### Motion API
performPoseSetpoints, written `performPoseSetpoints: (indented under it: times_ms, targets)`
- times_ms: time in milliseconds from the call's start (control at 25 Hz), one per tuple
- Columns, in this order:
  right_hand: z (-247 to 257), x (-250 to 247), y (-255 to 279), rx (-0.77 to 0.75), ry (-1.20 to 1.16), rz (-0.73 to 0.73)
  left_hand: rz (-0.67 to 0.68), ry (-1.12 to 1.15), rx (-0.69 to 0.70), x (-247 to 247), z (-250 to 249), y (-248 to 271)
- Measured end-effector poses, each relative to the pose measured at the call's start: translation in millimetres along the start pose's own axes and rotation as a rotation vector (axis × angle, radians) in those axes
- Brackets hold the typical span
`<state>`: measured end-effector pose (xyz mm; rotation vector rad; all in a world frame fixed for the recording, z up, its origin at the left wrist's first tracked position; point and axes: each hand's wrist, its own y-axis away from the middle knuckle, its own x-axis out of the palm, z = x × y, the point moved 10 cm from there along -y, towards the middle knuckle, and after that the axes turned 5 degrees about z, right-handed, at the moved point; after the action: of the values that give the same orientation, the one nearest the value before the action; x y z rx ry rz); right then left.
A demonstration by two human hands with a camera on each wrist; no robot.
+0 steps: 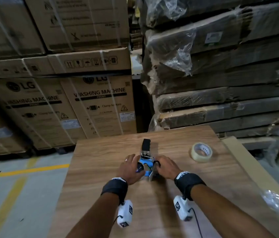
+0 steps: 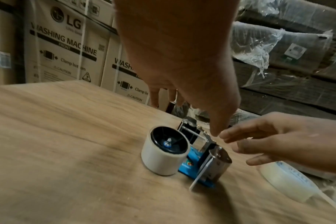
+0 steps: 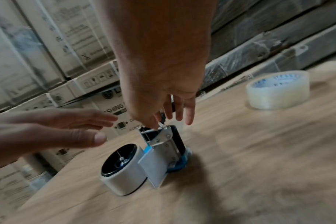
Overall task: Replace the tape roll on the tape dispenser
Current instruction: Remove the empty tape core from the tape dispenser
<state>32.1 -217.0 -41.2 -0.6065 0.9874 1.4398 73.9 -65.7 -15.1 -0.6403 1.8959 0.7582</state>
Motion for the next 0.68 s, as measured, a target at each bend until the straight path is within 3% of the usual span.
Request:
performPoseSetpoints:
  times_ms: [160,320,560,680]
  targets:
    - [-11.1,13.0,-7.8,0.074,0.001,0.014,0.097,-0.042,0.005,32.5,13.2,-12.0]
    - [-1.9,15.8,-16.3,0.053,0.029,0.038,0.161,-0.045,0.079,48.5,25.4,-29.8]
    - [-11.1,17.5,-20.3,0.134,-0.033,-0.041,0.016,0.115,0.177,31.3,29.2,-31.6]
    - [-13.5,19.6,-17.6,0.169,-0.037,-0.061,0.016,0.128,0.174,28.8,33.5,-32.6]
